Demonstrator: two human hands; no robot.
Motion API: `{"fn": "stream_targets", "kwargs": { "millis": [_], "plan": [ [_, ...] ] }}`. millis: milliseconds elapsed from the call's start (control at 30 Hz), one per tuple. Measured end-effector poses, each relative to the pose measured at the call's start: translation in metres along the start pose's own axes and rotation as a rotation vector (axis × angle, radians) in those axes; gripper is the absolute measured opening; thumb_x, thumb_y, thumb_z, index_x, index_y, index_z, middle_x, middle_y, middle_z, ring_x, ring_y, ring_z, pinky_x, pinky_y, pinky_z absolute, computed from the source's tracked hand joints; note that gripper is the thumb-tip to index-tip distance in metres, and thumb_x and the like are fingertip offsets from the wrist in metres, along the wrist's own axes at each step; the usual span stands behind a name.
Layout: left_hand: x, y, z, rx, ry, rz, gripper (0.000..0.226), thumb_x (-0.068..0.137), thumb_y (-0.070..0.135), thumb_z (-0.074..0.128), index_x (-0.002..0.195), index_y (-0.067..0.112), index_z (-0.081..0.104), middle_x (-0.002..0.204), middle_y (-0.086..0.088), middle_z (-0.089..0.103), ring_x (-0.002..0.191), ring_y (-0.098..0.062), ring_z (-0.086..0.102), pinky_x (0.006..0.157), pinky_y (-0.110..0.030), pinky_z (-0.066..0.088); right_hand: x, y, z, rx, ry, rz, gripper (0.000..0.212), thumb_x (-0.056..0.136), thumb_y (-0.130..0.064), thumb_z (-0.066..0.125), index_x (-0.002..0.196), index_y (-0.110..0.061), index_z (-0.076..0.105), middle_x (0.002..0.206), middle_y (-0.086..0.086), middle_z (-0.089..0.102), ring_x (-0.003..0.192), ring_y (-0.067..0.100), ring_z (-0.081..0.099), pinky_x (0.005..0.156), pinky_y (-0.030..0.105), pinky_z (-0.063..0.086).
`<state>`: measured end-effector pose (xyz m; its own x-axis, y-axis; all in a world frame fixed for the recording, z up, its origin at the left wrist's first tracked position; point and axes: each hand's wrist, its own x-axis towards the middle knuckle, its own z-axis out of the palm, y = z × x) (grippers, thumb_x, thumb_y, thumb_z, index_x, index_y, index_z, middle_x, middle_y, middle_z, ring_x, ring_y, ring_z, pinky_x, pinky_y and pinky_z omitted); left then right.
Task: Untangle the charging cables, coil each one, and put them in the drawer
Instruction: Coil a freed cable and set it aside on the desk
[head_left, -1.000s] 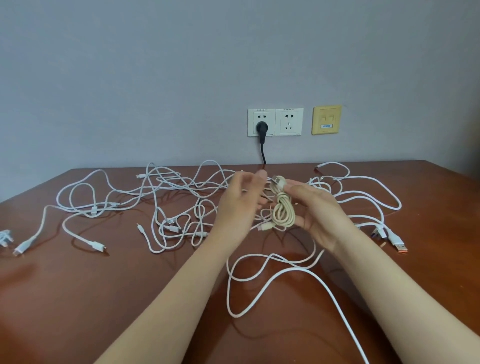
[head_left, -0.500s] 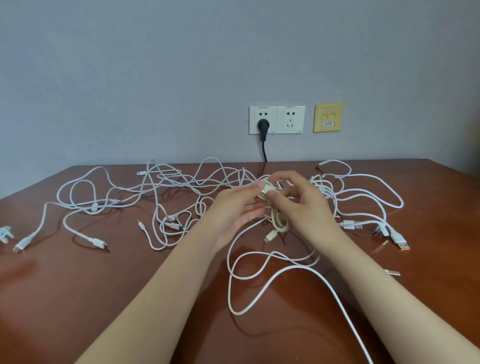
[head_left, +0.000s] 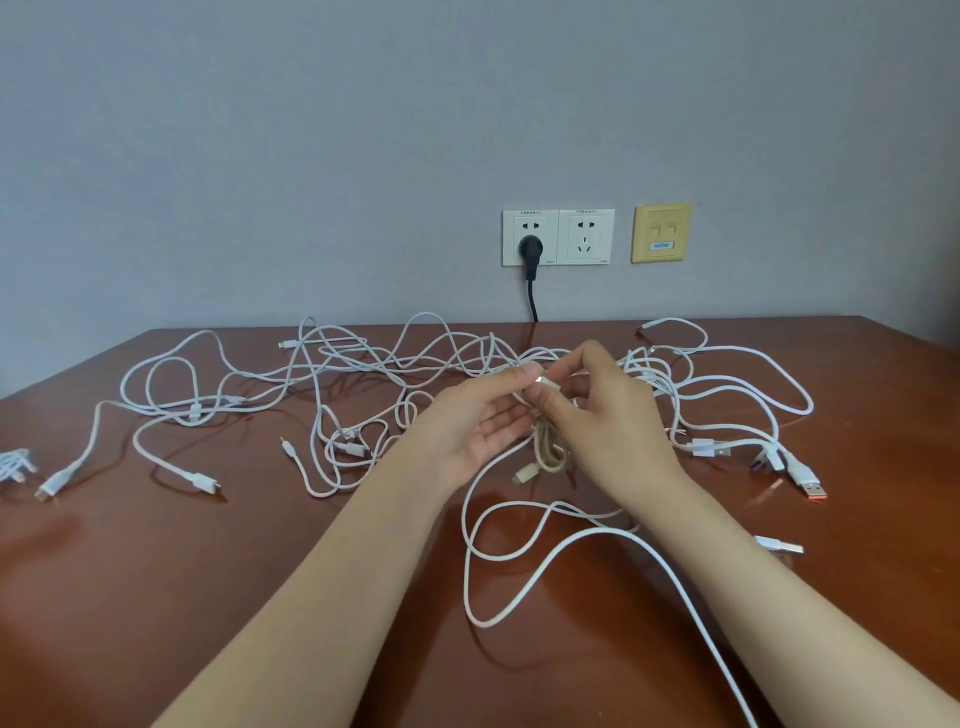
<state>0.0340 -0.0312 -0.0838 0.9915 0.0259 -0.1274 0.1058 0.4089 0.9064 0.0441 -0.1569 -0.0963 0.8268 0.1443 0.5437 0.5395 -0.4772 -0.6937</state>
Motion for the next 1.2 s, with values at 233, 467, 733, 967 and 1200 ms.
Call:
{"fn": "stream_targets", "kwargs": {
  "millis": [233,467,733,967,1200],
  "plan": [
    [0.0,-0.007,0.001,0.254,0.045,0.191,0.006,0.08,0.012,0.071,0.084,0.008,0.069,0.082,-0.007,0.07,0.07,-0.012,0.065,0.066,-0.018,0.056,0.003,-0.002,-0.006,-0.122,0.072,0.074,0.017,0.078,-0.032,0.071,0.077,-0.02,0.06,0.066,-0.002,0.065,0.073,0.016,0.062,0.065,0.026,0.04],
    [0.002,-0.011,0.002,0.576,0.177,0.418,0.015,0.079,0.014,0.073,0.071,0.026,0.069,0.08,-0.007,0.072,0.079,-0.025,0.069,0.081,-0.037,0.057,-0.002,-0.001,-0.002,-0.223,0.05,0.05,0.031,0.079,-0.028,0.068,0.058,-0.025,0.046,0.065,-0.004,0.062,0.071,0.019,0.06,0.064,0.03,0.04],
    [0.003,-0.004,-0.001,0.422,0.082,0.37,0.009,0.089,0.004,0.06,0.095,0.007,0.065,0.087,-0.008,0.065,0.077,-0.013,0.064,0.07,-0.02,0.057,0.003,0.004,0.005,0.373,-0.14,0.183,0.006,0.09,-0.016,0.058,0.095,-0.016,0.062,0.077,0.002,0.07,0.074,0.007,0.066,0.072,0.021,0.05],
    [0.002,-0.006,0.001,1.069,0.246,0.682,0.006,0.087,0.015,0.063,0.088,0.019,0.067,0.074,0.013,0.058,0.065,0.003,0.051,0.064,-0.004,0.036,0.0,0.004,0.007,0.017,-0.064,0.087,0.008,0.089,-0.025,0.058,0.086,-0.02,0.063,0.072,-0.006,0.066,0.065,-0.002,0.055,0.059,0.004,0.037],
    [-0.004,-0.007,0.005,1.372,0.186,0.74,0.015,0.089,0.016,0.054,0.1,0.017,0.065,0.097,0.0,0.066,0.095,-0.018,0.061,0.087,-0.034,0.045,-0.001,0.005,0.004,-0.262,-0.029,0.054,0.013,0.086,-0.025,0.057,0.093,-0.016,0.063,0.091,0.006,0.071,0.094,0.025,0.062,0.074,0.03,0.041]
  ]
}}
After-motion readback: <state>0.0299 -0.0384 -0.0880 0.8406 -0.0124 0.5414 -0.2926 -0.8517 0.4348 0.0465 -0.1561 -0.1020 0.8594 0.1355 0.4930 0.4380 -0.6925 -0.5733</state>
